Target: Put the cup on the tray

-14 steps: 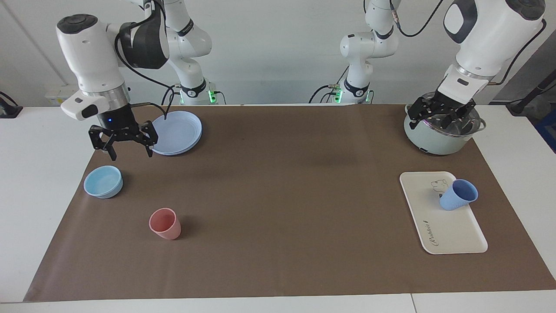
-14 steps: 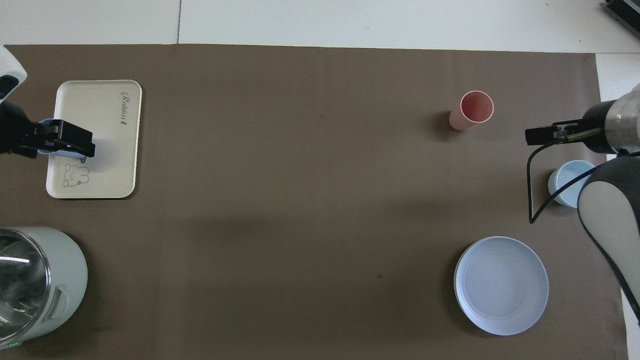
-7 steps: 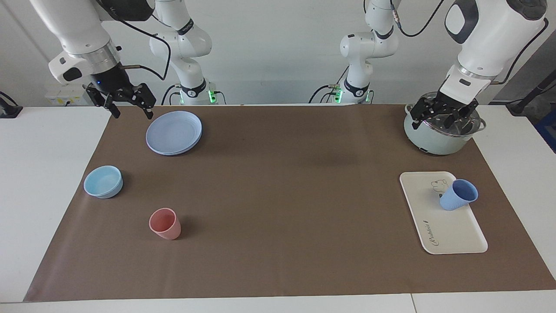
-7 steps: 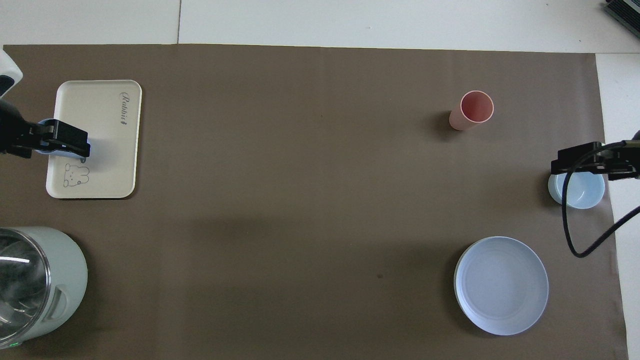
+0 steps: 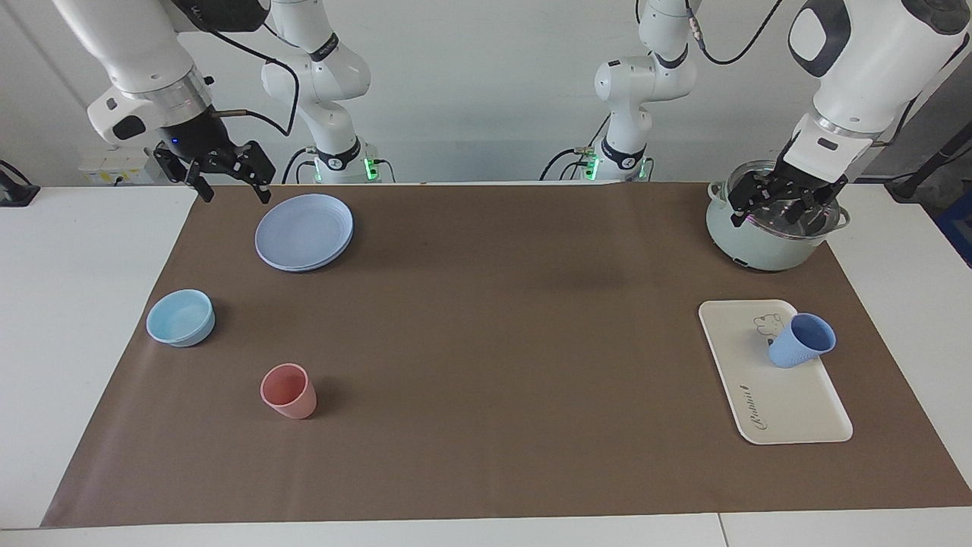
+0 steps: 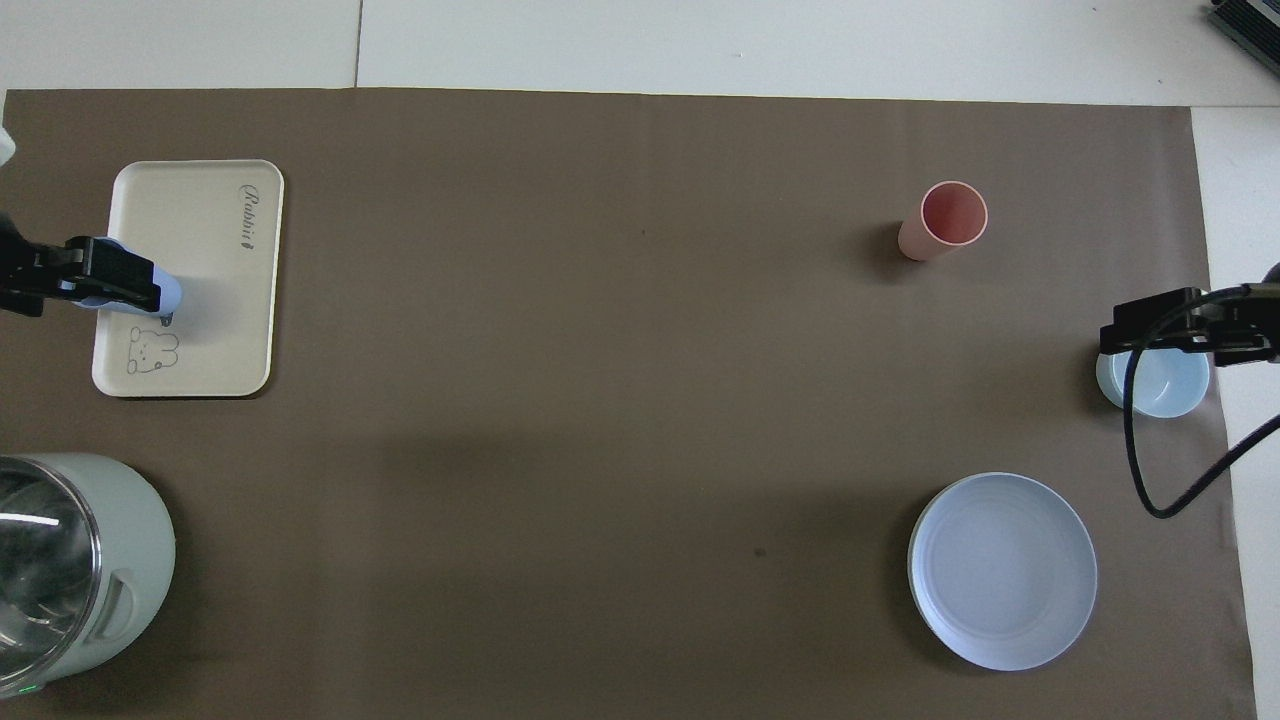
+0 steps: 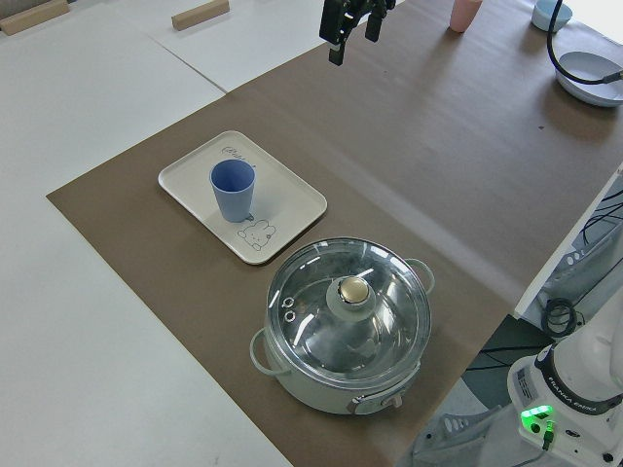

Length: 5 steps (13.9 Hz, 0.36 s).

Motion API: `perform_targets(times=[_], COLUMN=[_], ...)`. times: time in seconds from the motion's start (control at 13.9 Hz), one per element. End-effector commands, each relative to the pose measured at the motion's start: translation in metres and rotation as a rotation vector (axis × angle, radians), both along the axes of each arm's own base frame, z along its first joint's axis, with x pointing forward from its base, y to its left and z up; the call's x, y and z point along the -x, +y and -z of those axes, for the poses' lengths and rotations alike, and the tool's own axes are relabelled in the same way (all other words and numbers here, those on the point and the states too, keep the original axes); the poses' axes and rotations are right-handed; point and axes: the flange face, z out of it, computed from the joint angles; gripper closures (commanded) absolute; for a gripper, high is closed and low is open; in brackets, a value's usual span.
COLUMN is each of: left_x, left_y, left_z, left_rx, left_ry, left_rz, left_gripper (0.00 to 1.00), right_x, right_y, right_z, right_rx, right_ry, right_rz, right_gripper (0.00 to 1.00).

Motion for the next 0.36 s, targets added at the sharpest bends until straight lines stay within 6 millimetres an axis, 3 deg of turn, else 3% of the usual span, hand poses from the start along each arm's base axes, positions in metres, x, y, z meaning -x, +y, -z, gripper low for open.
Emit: perform_targets(times=[0.0, 0.29], left_x=[0.0056, 0.006], left_y=[0.001, -0.0035], left_z=[-0.0006, -0.0005], left_rx=[-0.015, -0.013], left_ry=[-0.017, -0.015], left_rz=[0.014, 0.021], left_gripper=[0.0, 0.0], right_x=[0.0027, 0.0025], right_y=[0.0035, -0.0048], right_z=[-0.0035, -0.0052], right_rx=[0.0, 0.007], right_ry=[0.007, 0.0], right_rz=[0.011, 0.022], right_gripper=[0.0, 0.0])
